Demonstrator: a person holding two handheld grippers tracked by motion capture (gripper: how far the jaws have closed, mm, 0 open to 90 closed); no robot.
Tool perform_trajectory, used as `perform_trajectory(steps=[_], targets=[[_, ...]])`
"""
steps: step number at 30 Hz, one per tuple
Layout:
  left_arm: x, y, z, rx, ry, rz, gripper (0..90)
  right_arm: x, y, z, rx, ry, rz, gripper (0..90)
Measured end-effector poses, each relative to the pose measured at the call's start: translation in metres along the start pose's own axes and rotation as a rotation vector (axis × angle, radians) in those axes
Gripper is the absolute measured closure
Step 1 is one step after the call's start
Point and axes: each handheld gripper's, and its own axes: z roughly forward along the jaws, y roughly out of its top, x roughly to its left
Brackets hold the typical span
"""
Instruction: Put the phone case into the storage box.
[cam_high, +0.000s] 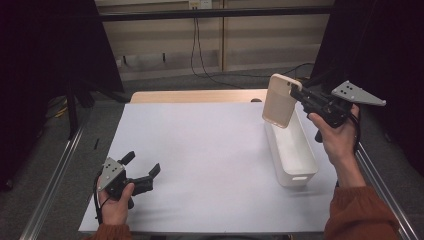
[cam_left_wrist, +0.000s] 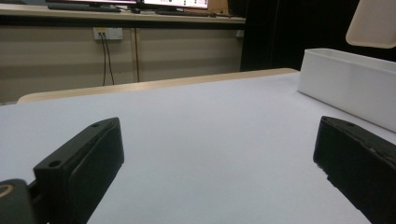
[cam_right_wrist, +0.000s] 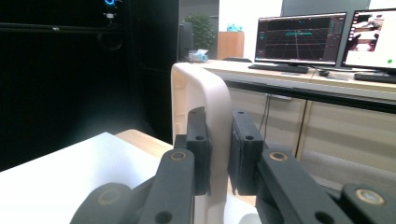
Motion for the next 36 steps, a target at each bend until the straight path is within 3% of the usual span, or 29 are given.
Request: perform_trajectory(steps=[18,26,29,31,36], targets=[[0.002,0.0,0.0,0.013,0.004,0.013,2.0,-0.029,-0.011,0.009,0.025,-0.044,-0.002,80.3],[0.001,0.0,0.001,0.014,0.0,0.017,2.0,-0.036,-0.016,0.013,0.036,-0.049,-0.009,80.3],[0.002,0.0,0.001,0.022,0.007,0.038,2.0,-0.038,-0.019,0.014,0.044,-0.049,-0.011,80.3],[0.003,0.0,0.002,0.017,0.0,0.017,2.0,-0.039,-0.02,0.015,0.043,-0.051,-0.009,80.3],[0.003,0.0,0.001,0.016,0.001,0.019,2.0,-0.042,-0.024,0.019,0.053,-0.055,-0.009,80.3]])
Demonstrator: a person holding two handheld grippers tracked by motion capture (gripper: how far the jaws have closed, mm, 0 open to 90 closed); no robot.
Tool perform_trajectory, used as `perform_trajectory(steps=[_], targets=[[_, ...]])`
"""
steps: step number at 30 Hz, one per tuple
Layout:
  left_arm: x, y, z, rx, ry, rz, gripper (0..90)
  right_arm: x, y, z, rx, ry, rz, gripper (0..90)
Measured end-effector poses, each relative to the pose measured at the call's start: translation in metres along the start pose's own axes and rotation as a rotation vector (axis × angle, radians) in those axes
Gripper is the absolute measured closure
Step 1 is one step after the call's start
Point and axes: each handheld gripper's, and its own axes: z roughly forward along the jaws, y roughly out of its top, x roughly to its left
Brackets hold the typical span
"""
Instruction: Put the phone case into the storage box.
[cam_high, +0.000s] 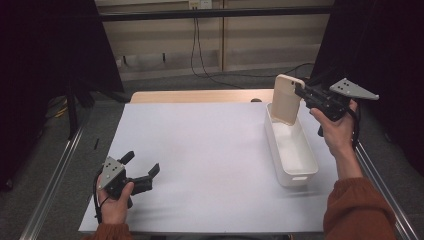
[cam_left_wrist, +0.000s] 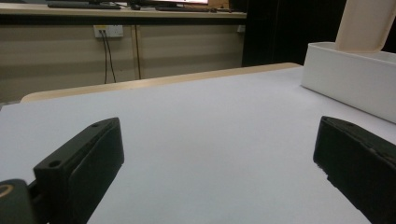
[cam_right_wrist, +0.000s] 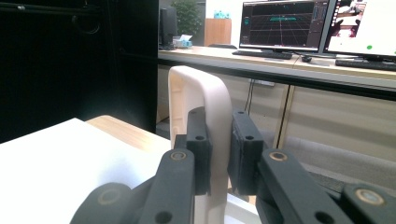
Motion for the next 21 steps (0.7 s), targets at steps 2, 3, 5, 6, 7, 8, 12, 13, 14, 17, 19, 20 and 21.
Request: perform_trajectory(steps=[2,3,5,6,7,8,12,13,14,17,19,20,21], targets=[[0.0,0.0,0.0,0.002,0.0,0.004,2.0,-0.001,-0.002,0.002,0.003,-0.004,0.0,80.3],[-0.001,0.0,0.0,0.001,0.002,0.005,2.0,-0.002,-0.003,0.003,0.008,-0.008,-0.004,80.3],[0.0,0.0,0.0,0.0,0.001,0.006,2.0,-0.005,-0.005,0.005,0.01,-0.01,-0.004,80.3],[-0.001,0.0,0.0,0.001,0.002,0.005,2.0,-0.005,-0.006,0.005,0.013,-0.012,-0.001,80.3],[-0.001,0.0,0.0,0.002,0.0,0.005,2.0,-0.006,-0.007,0.007,0.015,-0.015,-0.002,80.3],[-0.001,0.0,0.0,0.002,0.003,0.007,2.0,-0.006,-0.008,0.008,0.013,-0.014,0.0,80.3],[-0.001,0.0,0.0,0.001,0.004,0.009,2.0,-0.007,-0.014,0.017,0.011,-0.014,-0.001,80.3],[-0.001,0.0,-0.001,0.003,0.003,0.011,2.0,-0.007,-0.015,0.019,0.011,-0.014,0.004,80.3],[-0.001,0.0,-0.001,0.003,0.004,0.012,2.0,-0.007,-0.016,0.02,0.014,-0.017,0.0,80.3],[-0.001,0.0,-0.001,0.003,0.004,0.014,2.0,-0.008,-0.019,0.025,0.017,-0.022,0.001,80.3],[-0.001,0.0,-0.001,0.0,0.006,0.008,2.0,-0.009,-0.02,0.026,0.016,-0.026,0.004,80.3],[-0.001,0.0,-0.001,0.003,0.005,0.011,2.0,-0.01,-0.02,0.027,0.021,-0.028,0.0,80.3],[-0.001,0.0,-0.001,0.003,0.004,0.013,2.0,-0.011,-0.021,0.027,0.024,-0.031,0.0,80.3]])
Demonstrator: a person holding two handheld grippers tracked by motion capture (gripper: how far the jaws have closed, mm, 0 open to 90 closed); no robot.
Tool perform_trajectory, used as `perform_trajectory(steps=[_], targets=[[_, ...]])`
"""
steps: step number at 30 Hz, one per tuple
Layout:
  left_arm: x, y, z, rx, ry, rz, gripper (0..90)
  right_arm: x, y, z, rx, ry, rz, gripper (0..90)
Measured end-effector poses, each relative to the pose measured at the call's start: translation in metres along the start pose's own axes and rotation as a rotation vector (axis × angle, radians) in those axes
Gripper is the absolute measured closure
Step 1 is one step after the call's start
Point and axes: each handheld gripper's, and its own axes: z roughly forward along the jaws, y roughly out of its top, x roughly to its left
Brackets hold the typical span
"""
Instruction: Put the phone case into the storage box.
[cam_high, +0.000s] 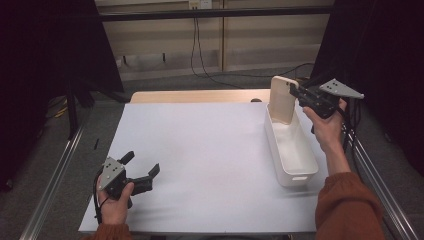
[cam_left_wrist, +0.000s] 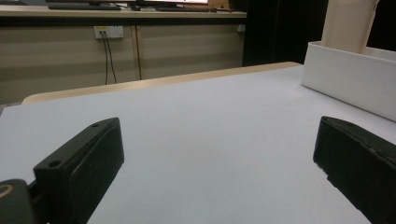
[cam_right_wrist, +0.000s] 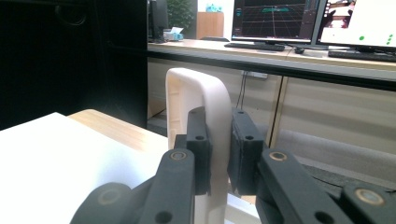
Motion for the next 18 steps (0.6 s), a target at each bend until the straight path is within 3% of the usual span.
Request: perform_trajectory(steps=[5,18], targets=[[0.0,-0.001,0.001,0.004,-0.005,0.003,2.0,-0.005,-0.005,0.003,0.0,-0.013,0.013,80.4],[0.0,-0.001,0.002,0.005,0.003,0.001,2.1,-0.022,-0.019,0.016,0.021,0.02,0.023,80.5]])
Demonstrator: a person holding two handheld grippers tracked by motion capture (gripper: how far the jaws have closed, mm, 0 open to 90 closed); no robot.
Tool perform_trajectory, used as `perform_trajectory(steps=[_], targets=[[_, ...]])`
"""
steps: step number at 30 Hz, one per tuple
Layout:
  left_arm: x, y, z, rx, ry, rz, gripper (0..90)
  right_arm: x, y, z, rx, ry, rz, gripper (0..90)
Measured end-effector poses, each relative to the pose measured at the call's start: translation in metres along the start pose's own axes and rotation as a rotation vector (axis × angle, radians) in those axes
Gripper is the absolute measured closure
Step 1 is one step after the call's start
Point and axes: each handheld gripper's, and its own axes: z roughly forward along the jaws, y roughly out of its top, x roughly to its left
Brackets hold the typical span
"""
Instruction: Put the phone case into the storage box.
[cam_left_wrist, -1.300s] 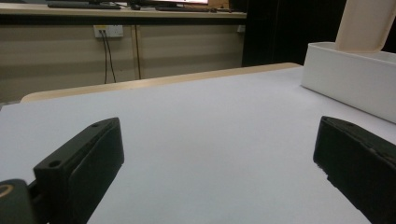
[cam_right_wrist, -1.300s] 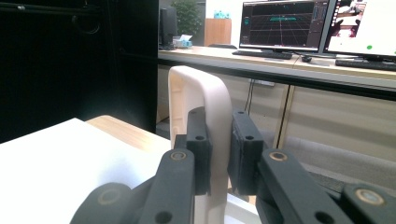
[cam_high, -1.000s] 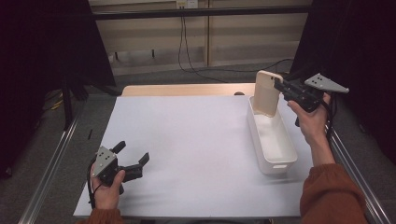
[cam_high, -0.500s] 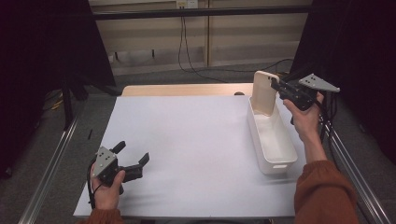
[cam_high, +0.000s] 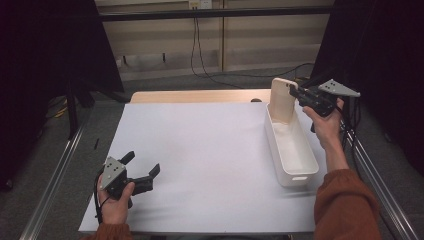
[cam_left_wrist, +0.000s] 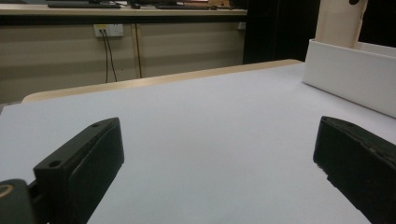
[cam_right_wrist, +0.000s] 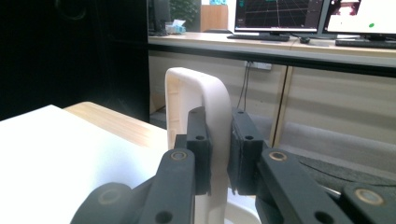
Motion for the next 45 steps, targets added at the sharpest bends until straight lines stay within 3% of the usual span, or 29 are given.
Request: perform_trajectory(steps=[15,32,45], targets=[[0.0,0.0,0.0,0.0,-0.002,0.002,2.1,0.0,-0.013,0.011,0.019,0.007,-0.002,80.5],[-0.001,-0.001,0.001,0.006,-0.007,0.005,2.1,-0.008,-0.024,0.023,0.066,-0.03,-0.006,80.2],[-0.002,-0.001,0.002,0.007,-0.012,-0.002,2.1,-0.017,-0.023,0.009,0.166,-0.08,-0.038,78.0]])
